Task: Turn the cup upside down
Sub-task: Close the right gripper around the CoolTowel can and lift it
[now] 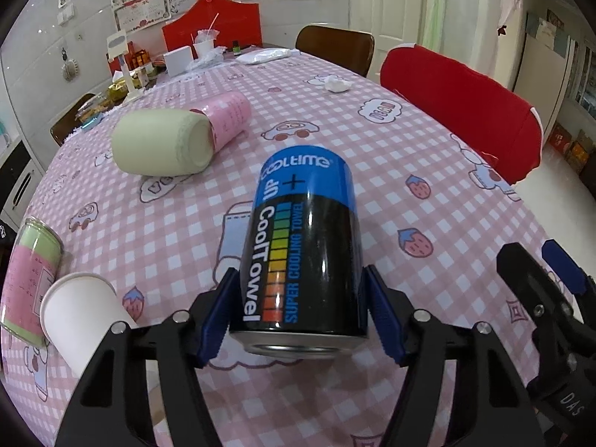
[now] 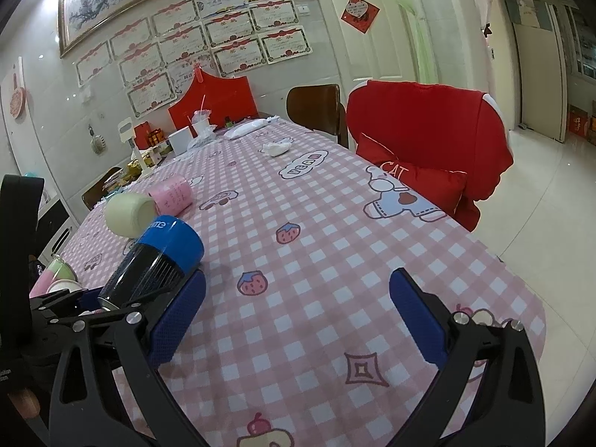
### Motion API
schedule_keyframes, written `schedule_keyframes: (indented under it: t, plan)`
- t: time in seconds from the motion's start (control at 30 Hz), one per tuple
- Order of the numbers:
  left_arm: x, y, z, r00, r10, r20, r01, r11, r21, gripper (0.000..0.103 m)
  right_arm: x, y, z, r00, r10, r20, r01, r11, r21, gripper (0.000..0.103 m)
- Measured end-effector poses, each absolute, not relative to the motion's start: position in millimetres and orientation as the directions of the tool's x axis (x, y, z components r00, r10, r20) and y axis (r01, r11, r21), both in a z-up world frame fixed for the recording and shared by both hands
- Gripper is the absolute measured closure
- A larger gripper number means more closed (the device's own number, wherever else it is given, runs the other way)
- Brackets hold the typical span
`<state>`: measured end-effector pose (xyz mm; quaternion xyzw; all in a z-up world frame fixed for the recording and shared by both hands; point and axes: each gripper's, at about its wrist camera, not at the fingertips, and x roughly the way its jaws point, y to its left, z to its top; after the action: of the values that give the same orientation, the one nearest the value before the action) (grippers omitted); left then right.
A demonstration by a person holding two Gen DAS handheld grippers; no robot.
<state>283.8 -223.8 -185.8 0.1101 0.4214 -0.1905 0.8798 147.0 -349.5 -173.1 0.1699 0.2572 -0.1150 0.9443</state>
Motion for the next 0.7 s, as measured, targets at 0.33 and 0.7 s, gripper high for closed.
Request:
schedule_keyframes:
  t: [0.33,0.7]
  plan:
    - [248,-205,-183,0.555,-0.282,-0.783,0.438,0.899,-0.013,0.036,130,-334,-163,0.844,-0.108,-0.526,0.28,0.924,0.26,0.008]
    - [200,-177,-183,0.566,-0.293,-0.771,0.43,0.902,-0.027,0.036,102,-301,-154,0.85,-0.09,-0.518,0.238,0.944,0.227,0.008]
